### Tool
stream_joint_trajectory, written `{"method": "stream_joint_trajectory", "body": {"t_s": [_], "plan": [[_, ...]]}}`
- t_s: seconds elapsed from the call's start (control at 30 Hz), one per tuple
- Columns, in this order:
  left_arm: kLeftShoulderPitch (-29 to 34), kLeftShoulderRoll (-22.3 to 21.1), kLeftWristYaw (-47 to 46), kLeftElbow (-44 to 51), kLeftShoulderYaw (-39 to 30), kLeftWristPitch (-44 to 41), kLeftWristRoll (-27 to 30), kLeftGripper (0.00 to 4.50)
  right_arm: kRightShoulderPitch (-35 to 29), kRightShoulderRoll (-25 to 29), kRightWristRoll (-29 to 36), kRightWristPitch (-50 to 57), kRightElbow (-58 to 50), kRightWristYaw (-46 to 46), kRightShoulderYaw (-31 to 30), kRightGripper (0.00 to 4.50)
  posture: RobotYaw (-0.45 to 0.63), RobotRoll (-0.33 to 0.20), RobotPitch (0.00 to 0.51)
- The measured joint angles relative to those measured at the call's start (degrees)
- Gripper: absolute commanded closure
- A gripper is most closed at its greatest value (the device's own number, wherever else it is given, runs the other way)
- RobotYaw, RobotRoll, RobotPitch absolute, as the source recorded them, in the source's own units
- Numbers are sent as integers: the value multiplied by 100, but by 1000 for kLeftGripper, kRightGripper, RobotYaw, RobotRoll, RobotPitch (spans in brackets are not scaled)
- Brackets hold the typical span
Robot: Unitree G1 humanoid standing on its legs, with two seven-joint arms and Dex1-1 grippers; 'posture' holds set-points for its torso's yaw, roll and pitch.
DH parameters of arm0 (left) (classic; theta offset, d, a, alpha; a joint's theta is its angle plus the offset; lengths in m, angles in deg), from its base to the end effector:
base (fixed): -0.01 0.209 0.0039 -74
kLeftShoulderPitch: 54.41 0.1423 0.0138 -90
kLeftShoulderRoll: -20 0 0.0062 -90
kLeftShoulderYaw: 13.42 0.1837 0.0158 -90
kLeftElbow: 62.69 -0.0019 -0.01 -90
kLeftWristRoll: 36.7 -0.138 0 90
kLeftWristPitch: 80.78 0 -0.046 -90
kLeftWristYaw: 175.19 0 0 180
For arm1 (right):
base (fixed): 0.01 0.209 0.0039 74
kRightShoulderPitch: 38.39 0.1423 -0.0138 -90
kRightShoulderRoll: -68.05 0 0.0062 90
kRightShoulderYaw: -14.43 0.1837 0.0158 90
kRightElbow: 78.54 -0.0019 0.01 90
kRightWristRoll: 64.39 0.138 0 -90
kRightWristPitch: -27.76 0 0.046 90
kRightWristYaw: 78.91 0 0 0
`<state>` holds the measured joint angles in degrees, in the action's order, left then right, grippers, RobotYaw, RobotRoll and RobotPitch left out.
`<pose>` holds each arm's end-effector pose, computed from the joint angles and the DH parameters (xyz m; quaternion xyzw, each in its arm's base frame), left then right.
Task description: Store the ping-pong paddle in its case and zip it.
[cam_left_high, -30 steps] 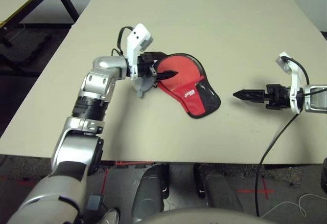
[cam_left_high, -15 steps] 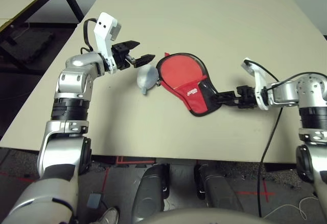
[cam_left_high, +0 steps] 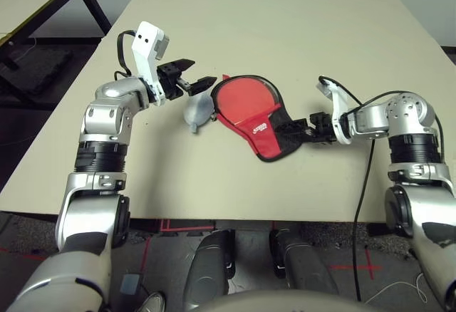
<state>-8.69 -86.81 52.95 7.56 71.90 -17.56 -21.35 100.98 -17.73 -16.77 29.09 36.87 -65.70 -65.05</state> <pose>0.3168 0.2477 0.2055 0.0888 0.0306 -0.3385 0.9363 0.3080 -0.1798 0.1615 0.2385 0.4804 0.3207 0.7807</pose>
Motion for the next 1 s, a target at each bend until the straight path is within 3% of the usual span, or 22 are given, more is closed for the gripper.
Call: {"method": "stream_joint_trajectory", "body": {"t_s": [0.27, 0.37, 0.47, 0.6, 0.67, 0.7, 0.8, 1.0], "plan": [[-6, 12, -75, -5, 1, 12, 11, 0, -35, -215, -98, 3, -6, -130, 411, 4484, 57, 0, 134], [-16, 30, -87, -10, 8, 18, 11, 0, -226, -138, 320, -2, -82, -400, 539, 4484, 50, 0, 136], [-53, 45, -84, -39, 30, 26, 10, 0, -651, 202, 1371, -22, -317, -917, 481, 4484, 37, 0, 137], [-98, 38, -62, -128, 48, 68, 3, 0, -1679, 1128, 3861, -85, -882, -2063, 111, 4484, 9, 0, 141], [-130, 72, -50, -199, 73, 105, 2, 0, -2540, 1912, 5565, -617, -1639, -2780, -461, 4484, -7, 0, 142], [-141, 67, -55, -245, 71, 116, -1, 0, -2737, 2034, 5889, -790, -1843, -2922, -562, 4484, -13, 0, 143], [-207, 176, -35, -377, 144, 199, -7, 0, -3470, 2114, 6397, -1533, -2849, -3130, -785, 4484, -30, 0, 144], [-406, 307, 36, -721, 260, 380, -87, 0, -4351, 1887, 6465, -2672, -4163, -3657, -920, 4484, -61, 0, 145]]}}
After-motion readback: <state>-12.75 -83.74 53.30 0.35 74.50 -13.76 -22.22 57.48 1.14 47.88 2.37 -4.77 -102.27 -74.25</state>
